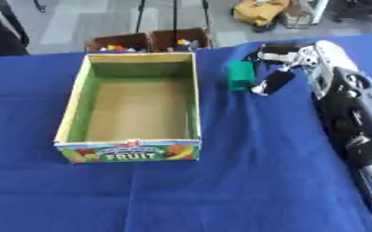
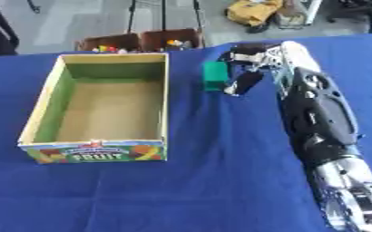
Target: Pick up objects on the table and place them in the box.
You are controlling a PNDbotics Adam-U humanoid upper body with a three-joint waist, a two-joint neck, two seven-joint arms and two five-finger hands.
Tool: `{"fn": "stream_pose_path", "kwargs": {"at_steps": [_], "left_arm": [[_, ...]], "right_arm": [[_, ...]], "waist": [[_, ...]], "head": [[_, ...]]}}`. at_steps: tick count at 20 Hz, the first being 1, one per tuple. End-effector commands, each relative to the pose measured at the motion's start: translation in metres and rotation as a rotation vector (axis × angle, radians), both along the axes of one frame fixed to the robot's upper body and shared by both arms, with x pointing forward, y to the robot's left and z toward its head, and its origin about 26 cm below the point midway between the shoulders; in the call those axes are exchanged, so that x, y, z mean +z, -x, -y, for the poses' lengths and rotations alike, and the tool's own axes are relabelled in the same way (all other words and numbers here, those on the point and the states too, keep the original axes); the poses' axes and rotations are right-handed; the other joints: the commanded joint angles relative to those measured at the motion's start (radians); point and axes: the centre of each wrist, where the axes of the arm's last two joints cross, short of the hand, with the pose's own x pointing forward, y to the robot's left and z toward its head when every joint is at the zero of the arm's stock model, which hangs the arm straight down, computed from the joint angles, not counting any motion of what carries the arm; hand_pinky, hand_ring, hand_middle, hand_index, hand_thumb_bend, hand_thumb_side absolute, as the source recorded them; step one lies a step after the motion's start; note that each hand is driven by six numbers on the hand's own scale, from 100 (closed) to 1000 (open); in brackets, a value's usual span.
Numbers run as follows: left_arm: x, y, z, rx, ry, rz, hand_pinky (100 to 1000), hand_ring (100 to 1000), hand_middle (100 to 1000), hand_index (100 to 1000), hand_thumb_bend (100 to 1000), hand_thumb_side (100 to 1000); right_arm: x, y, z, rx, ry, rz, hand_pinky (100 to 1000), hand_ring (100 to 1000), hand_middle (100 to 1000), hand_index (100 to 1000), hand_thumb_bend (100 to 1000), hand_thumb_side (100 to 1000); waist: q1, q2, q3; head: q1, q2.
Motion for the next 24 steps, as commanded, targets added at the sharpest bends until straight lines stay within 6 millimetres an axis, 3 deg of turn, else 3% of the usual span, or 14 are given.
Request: {"fn": "stream_pose_path", "kwargs": {"at_steps": [1,6,18,24], "left_arm": [[0.006,0.003,0.0,-0.001,-0.009,0.018,610,697,769,964,100,972],[0.005,0.003,-0.001,0.0,-0.008,0.013,610,696,769,965,100,971],[0.004,0.004,-0.002,-0.002,-0.001,-0.004,612,696,769,965,100,970],[0.004,0.004,-0.003,-0.009,0.009,-0.016,613,698,769,964,100,967]], "right_arm": [[0.019,0.005,0.004,0.02,0.014,0.039,684,802,499,616,100,378],[0.021,0.006,0.006,0.026,-0.016,0.073,666,774,431,518,100,388],[0.044,0.012,0.003,0.095,-0.089,0.14,667,771,387,492,100,440],[0.061,0.018,-0.011,0.207,-0.113,0.19,654,758,368,487,100,464]], "waist": [[-0.002,-0.033,-0.001],[-0.001,-0.037,-0.003],[-0.005,-0.07,-0.017],[-0.009,-0.1,-0.024]], "head": [[0.001,-0.004],[0.002,-0.003],[0.006,0.011],[0.01,0.02]]}}
